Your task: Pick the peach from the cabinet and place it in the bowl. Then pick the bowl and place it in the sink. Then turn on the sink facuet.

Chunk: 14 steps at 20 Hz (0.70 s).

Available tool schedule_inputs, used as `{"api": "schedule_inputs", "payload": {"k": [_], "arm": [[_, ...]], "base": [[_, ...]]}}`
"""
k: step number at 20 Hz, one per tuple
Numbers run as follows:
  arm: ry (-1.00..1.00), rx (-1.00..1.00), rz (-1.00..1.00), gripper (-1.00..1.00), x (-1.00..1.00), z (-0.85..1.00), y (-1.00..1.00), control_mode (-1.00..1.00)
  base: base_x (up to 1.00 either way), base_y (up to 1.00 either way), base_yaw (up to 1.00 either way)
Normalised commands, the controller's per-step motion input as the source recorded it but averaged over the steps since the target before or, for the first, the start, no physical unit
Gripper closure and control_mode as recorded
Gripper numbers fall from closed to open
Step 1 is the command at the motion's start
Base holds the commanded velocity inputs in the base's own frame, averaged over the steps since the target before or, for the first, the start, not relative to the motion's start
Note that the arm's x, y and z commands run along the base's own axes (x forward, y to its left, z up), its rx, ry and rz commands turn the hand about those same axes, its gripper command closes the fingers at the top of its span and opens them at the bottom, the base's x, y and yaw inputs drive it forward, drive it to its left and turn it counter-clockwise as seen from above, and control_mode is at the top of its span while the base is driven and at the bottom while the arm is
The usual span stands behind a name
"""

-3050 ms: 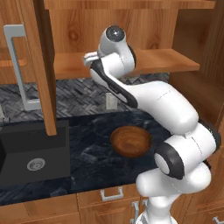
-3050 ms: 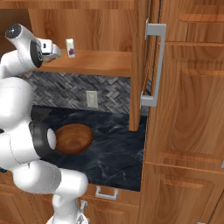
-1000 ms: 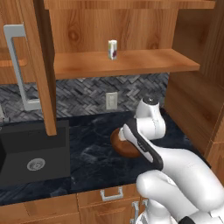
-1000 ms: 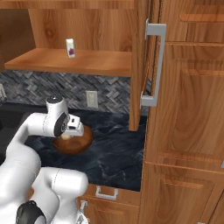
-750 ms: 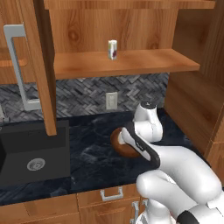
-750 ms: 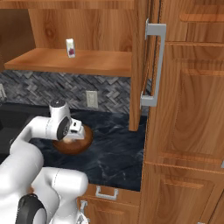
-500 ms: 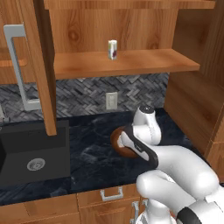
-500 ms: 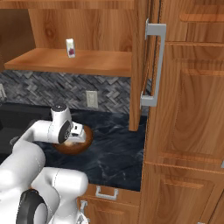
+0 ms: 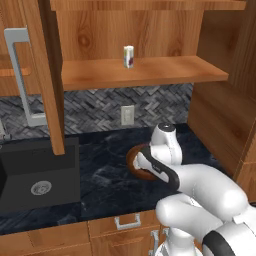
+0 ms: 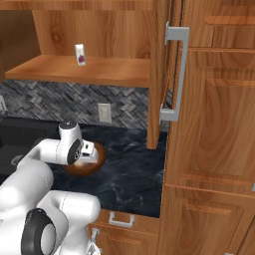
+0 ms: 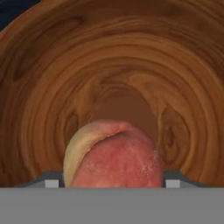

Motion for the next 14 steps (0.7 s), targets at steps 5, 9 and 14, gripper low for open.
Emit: {"api": "schedule_inputs", "payload": {"k": [5, 9, 14], "arm": [[-0.08, -0.01, 0.0, -1.0, 0.11, 0.24, 0.05, -1.0], [-0.09, -0.05, 0.02, -1.0, 0.02, 0.25, 0.14, -1.0], [-0.08, -0.11, 0.12, -1.0, -0.52, 0.1, 0.17, -1.0]], "base": [[0.0, 0.0, 0.0], [0.0, 0.0, 0.0], [0.0, 0.0, 0.0]]}}
